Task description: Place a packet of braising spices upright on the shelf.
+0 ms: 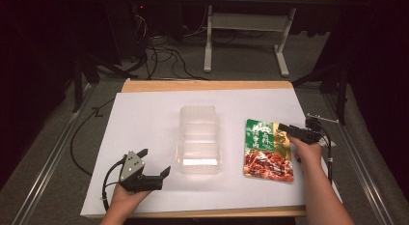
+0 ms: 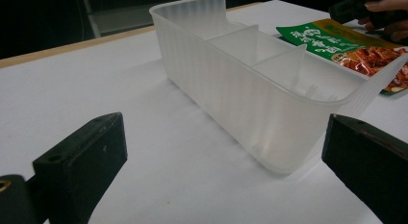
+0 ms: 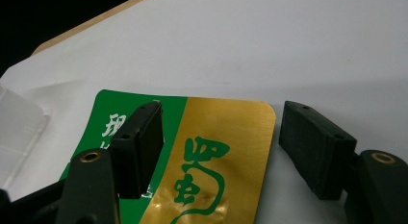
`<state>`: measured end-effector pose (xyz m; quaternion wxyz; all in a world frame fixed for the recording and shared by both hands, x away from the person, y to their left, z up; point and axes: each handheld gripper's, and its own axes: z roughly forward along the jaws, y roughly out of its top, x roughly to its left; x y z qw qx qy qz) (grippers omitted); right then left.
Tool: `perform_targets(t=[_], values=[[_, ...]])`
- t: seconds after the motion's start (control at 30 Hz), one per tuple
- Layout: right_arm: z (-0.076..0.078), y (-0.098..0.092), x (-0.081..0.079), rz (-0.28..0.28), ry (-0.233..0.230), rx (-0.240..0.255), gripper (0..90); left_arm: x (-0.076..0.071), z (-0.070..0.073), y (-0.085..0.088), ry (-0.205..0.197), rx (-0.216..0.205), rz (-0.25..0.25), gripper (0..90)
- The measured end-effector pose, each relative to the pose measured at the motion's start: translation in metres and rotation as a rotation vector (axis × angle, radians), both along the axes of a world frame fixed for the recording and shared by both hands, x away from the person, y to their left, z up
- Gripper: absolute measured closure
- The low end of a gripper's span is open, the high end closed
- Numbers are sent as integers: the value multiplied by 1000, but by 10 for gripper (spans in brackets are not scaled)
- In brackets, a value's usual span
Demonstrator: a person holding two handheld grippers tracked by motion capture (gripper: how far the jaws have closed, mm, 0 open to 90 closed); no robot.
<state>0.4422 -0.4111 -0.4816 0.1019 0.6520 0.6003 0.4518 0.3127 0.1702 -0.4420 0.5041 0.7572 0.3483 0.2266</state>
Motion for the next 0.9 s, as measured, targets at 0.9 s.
perform_targets(t=[0.9], values=[[8, 16, -17, 169, -120, -29, 416, 1, -1, 0, 2, 3, 3, 28]])
